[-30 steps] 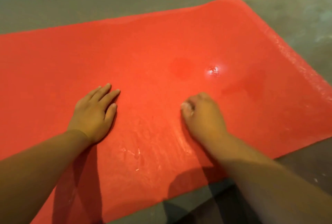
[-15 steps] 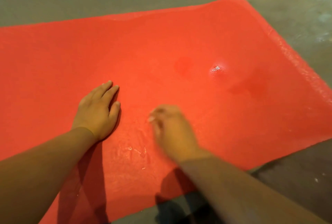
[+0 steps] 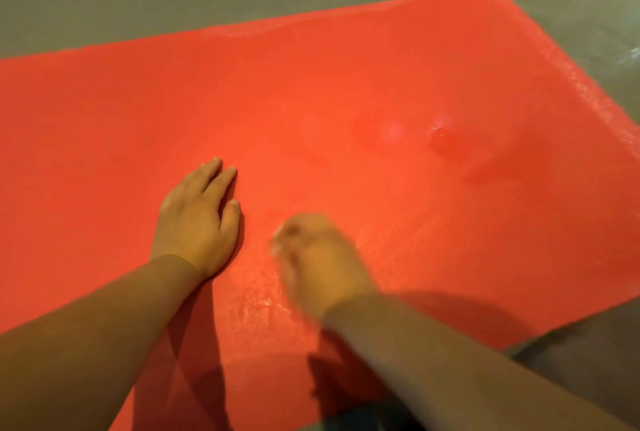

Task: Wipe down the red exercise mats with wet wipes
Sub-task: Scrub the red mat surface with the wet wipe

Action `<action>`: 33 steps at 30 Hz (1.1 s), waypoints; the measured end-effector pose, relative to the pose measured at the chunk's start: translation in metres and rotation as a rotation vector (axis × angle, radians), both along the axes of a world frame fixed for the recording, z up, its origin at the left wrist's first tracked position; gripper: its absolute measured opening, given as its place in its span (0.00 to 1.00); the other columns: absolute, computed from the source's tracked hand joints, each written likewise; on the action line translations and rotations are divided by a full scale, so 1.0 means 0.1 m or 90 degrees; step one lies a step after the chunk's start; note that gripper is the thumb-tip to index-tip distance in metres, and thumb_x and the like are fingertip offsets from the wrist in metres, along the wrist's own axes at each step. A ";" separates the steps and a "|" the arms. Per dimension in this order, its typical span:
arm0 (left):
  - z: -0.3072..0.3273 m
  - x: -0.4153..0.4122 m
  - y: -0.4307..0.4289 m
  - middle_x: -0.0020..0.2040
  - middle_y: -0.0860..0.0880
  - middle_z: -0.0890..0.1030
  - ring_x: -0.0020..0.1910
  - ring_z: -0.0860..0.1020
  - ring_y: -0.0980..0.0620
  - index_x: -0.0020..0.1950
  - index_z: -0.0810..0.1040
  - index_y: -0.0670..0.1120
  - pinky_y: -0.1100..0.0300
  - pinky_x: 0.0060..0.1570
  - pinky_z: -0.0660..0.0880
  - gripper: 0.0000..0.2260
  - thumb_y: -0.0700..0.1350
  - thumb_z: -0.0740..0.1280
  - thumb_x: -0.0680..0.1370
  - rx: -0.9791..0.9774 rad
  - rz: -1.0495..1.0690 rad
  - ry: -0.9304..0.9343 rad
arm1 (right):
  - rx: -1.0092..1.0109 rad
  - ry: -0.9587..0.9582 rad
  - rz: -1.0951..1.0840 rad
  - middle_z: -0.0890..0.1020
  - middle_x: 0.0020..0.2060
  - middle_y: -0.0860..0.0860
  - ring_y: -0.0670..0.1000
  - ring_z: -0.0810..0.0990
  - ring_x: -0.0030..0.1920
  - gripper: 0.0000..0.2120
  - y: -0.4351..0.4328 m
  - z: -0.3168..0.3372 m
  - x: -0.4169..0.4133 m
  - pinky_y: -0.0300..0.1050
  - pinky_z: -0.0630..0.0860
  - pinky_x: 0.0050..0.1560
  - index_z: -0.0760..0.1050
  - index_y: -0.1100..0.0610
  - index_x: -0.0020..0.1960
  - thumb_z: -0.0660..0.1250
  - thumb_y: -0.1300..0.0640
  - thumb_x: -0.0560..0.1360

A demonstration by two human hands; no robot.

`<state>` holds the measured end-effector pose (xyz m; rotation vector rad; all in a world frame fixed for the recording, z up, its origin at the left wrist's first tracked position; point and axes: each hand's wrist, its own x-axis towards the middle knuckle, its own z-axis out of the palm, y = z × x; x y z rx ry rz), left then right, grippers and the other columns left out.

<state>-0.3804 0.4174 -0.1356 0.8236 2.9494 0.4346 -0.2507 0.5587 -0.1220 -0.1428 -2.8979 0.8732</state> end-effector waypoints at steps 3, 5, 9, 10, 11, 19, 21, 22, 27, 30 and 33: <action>-0.02 -0.05 0.00 0.75 0.45 0.63 0.76 0.57 0.44 0.74 0.67 0.46 0.46 0.74 0.49 0.29 0.53 0.55 0.74 -0.002 0.045 0.010 | -0.031 -0.031 0.305 0.80 0.48 0.53 0.52 0.76 0.48 0.07 -0.08 0.06 0.11 0.43 0.74 0.53 0.81 0.57 0.49 0.68 0.63 0.72; -0.02 -0.09 0.00 0.76 0.46 0.61 0.77 0.53 0.46 0.75 0.65 0.47 0.47 0.75 0.46 0.30 0.55 0.55 0.73 -0.014 0.083 0.002 | -0.037 -0.042 0.188 0.81 0.50 0.50 0.46 0.76 0.50 0.10 0.46 0.08 -0.10 0.35 0.71 0.56 0.82 0.55 0.52 0.66 0.63 0.73; -0.02 -0.17 0.02 0.77 0.47 0.58 0.77 0.53 0.47 0.76 0.62 0.49 0.49 0.75 0.46 0.32 0.57 0.53 0.73 -0.023 0.116 -0.010 | 0.112 -0.006 -0.362 0.81 0.53 0.60 0.57 0.76 0.55 0.12 1.72 0.11 -0.51 0.42 0.67 0.57 0.81 0.60 0.55 0.63 0.60 0.76; -0.02 -0.19 0.03 0.77 0.47 0.60 0.76 0.55 0.47 0.76 0.63 0.48 0.49 0.75 0.48 0.32 0.56 0.53 0.73 -0.022 0.121 -0.007 | 0.106 -0.007 -0.430 0.81 0.53 0.61 0.55 0.77 0.54 0.12 1.74 0.08 -0.59 0.39 0.68 0.55 0.81 0.62 0.54 0.62 0.60 0.76; 0.00 -0.22 0.04 0.76 0.46 0.62 0.75 0.58 0.46 0.75 0.64 0.47 0.48 0.74 0.51 0.31 0.55 0.54 0.73 -0.017 0.128 0.000 | 0.076 -0.020 -0.438 0.81 0.52 0.59 0.51 0.76 0.50 0.11 1.59 0.06 -0.64 0.31 0.68 0.52 0.81 0.62 0.53 0.62 0.62 0.76; 0.01 -0.30 0.03 0.73 0.44 0.66 0.72 0.62 0.44 0.71 0.70 0.45 0.47 0.72 0.58 0.27 0.51 0.55 0.73 0.042 0.147 0.026 | -0.021 0.040 0.197 0.81 0.48 0.51 0.48 0.75 0.49 0.06 0.30 0.06 -0.43 0.35 0.69 0.54 0.83 0.55 0.47 0.71 0.62 0.71; -0.01 -0.31 0.03 0.76 0.46 0.62 0.76 0.57 0.47 0.73 0.68 0.47 0.47 0.74 0.52 0.28 0.52 0.53 0.73 0.029 0.138 0.011 | 0.035 0.025 -0.020 0.80 0.52 0.52 0.49 0.76 0.53 0.08 0.95 0.09 -0.66 0.38 0.68 0.58 0.82 0.53 0.52 0.65 0.57 0.76; -0.02 -0.33 0.04 0.77 0.47 0.60 0.76 0.55 0.48 0.74 0.66 0.48 0.48 0.75 0.50 0.28 0.52 0.52 0.74 0.023 0.133 0.009 | 0.088 0.008 -0.159 0.81 0.52 0.55 0.53 0.77 0.53 0.10 1.33 0.10 -0.76 0.41 0.69 0.58 0.82 0.55 0.53 0.63 0.56 0.77; -0.05 -0.36 0.05 0.78 0.49 0.58 0.77 0.53 0.50 0.76 0.62 0.49 0.49 0.75 0.47 0.29 0.53 0.49 0.74 -0.003 0.135 0.007 | 0.064 -0.026 -0.379 0.81 0.47 0.58 0.56 0.78 0.50 0.09 1.20 0.03 -1.02 0.39 0.71 0.42 0.81 0.60 0.50 0.62 0.60 0.76; -0.07 -0.37 0.06 0.78 0.49 0.58 0.77 0.53 0.50 0.76 0.62 0.49 0.49 0.75 0.48 0.30 0.53 0.49 0.74 -0.013 0.130 0.006 | 0.027 0.014 -0.011 0.80 0.47 0.52 0.54 0.77 0.49 0.07 0.13 -0.03 -0.75 0.41 0.72 0.48 0.82 0.56 0.46 0.66 0.63 0.72; -0.06 -0.37 0.06 0.77 0.49 0.58 0.77 0.54 0.50 0.76 0.62 0.49 0.49 0.75 0.48 0.29 0.53 0.49 0.74 -0.009 0.133 0.006 | 0.011 0.043 0.195 0.80 0.50 0.49 0.52 0.77 0.52 0.07 0.28 -0.02 -0.66 0.44 0.73 0.55 0.82 0.52 0.50 0.67 0.57 0.75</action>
